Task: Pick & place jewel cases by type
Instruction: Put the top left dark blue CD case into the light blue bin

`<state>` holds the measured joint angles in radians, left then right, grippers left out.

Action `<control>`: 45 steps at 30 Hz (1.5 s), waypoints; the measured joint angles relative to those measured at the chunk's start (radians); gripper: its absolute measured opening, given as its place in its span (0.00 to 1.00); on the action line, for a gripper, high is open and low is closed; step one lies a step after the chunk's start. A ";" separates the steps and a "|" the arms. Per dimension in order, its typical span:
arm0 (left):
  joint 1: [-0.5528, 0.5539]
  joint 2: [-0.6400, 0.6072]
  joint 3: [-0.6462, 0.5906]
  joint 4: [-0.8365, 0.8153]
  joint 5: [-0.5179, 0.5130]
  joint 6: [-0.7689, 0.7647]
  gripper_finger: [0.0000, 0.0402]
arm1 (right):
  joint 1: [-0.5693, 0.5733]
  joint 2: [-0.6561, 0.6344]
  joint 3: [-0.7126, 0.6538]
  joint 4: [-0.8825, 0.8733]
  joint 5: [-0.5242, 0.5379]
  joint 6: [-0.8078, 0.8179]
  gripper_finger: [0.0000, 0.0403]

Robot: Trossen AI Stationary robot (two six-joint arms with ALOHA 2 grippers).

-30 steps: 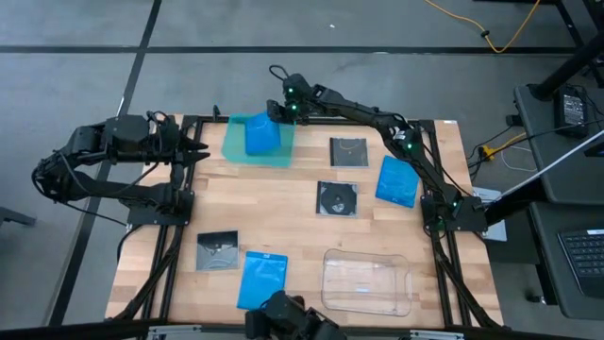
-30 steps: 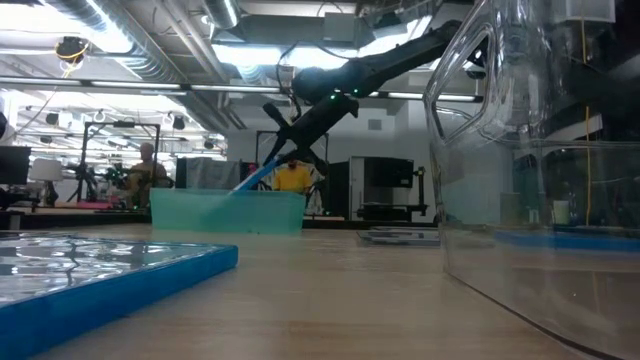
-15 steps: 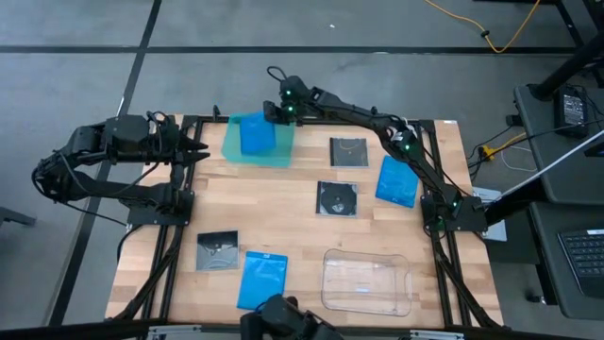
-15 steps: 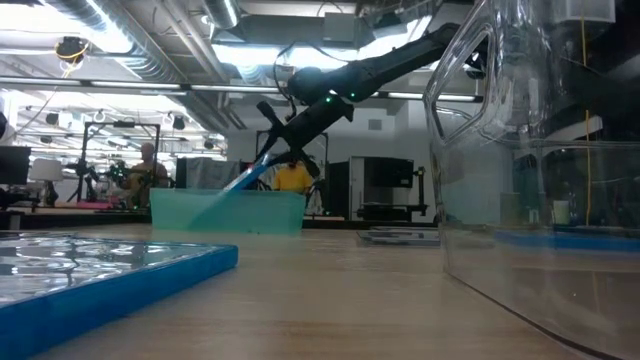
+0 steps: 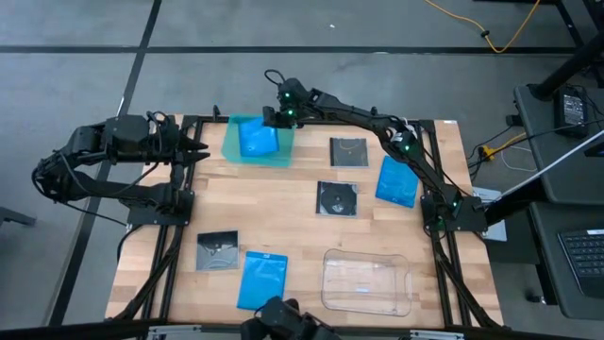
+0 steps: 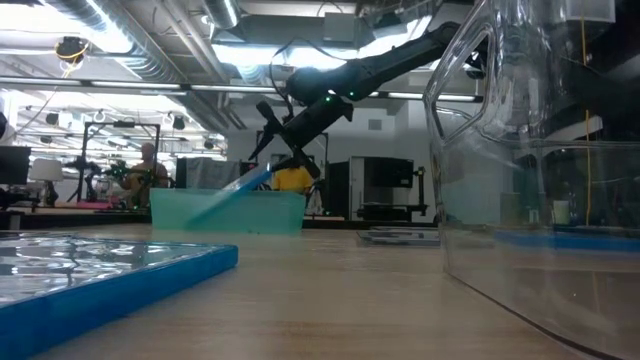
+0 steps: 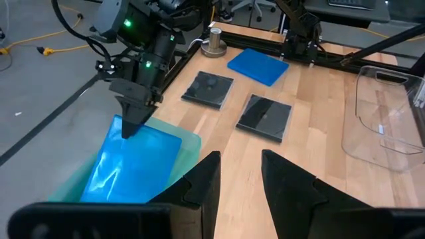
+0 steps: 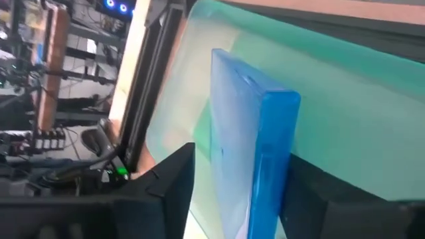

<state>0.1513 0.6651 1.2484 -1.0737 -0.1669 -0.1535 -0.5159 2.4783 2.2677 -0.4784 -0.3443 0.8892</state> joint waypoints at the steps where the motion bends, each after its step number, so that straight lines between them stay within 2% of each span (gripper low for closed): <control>1: 0.000 0.000 0.000 0.000 0.000 0.000 0.25 | 0.000 0.000 0.000 0.001 0.000 -0.004 0.47; 7: 0.000 0.000 0.000 0.000 0.000 0.002 0.25 | 0.001 0.000 0.000 -0.007 -0.014 -0.036 0.50; 18: 0.000 0.000 0.000 0.000 0.000 0.001 0.25 | 0.006 0.000 0.009 -0.144 0.050 -0.143 0.50; 25: 0.000 0.004 0.000 0.001 -0.017 0.001 0.25 | 0.010 -0.004 0.090 -0.266 0.168 -0.246 0.50; 30: 0.000 0.005 0.000 0.010 -0.023 0.002 0.25 | 0.011 -0.006 0.084 -0.280 0.151 -0.243 0.50; 36: 0.000 0.005 0.000 0.009 -0.023 0.001 0.25 | 0.035 -0.006 0.082 -0.306 0.236 -0.288 0.50; 45: 0.000 0.005 0.000 0.009 -0.027 0.000 0.25 | 0.054 -0.006 0.081 -0.293 0.266 -0.311 0.50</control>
<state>0.1516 0.6704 1.2480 -1.0645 -0.1942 -0.1532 -0.4618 2.4725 2.3489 -0.7713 -0.0784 0.5779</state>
